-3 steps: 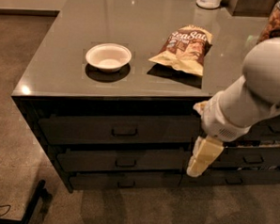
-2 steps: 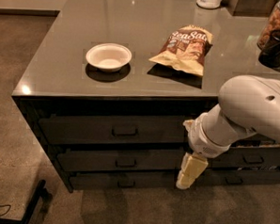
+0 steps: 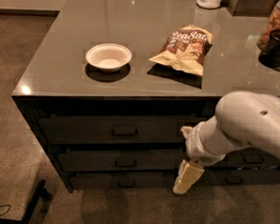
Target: Open middle drawer
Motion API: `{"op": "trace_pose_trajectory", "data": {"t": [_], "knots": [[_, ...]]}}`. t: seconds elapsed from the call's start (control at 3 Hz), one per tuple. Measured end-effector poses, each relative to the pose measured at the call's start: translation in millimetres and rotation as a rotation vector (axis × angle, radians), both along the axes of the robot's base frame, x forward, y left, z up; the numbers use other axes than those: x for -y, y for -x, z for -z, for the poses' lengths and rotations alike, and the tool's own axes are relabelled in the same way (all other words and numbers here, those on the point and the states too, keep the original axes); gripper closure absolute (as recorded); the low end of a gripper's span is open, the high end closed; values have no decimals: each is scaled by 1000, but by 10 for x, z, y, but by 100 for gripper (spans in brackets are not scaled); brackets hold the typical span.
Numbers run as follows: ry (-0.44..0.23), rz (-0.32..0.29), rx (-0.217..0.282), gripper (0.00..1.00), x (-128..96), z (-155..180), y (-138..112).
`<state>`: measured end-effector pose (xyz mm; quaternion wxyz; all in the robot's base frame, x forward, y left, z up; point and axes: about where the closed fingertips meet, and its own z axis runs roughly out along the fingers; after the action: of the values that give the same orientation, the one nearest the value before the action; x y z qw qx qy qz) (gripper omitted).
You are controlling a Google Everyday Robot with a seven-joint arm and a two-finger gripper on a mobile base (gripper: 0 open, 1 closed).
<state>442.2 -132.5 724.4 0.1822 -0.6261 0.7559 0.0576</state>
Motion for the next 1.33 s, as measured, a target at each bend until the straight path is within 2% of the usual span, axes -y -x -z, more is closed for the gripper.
{"op": "trace_pose_trajectory", "data": {"t": [0.33, 0.67, 1.0, 1.33], "knots": [[-44, -46, 34, 0, -218, 551, -70], [-97, -93, 80, 0, -466, 1035, -296], [-131, -127, 88, 0, -698, 1606, -581], [-131, -127, 88, 0, -698, 1606, -581]]}}
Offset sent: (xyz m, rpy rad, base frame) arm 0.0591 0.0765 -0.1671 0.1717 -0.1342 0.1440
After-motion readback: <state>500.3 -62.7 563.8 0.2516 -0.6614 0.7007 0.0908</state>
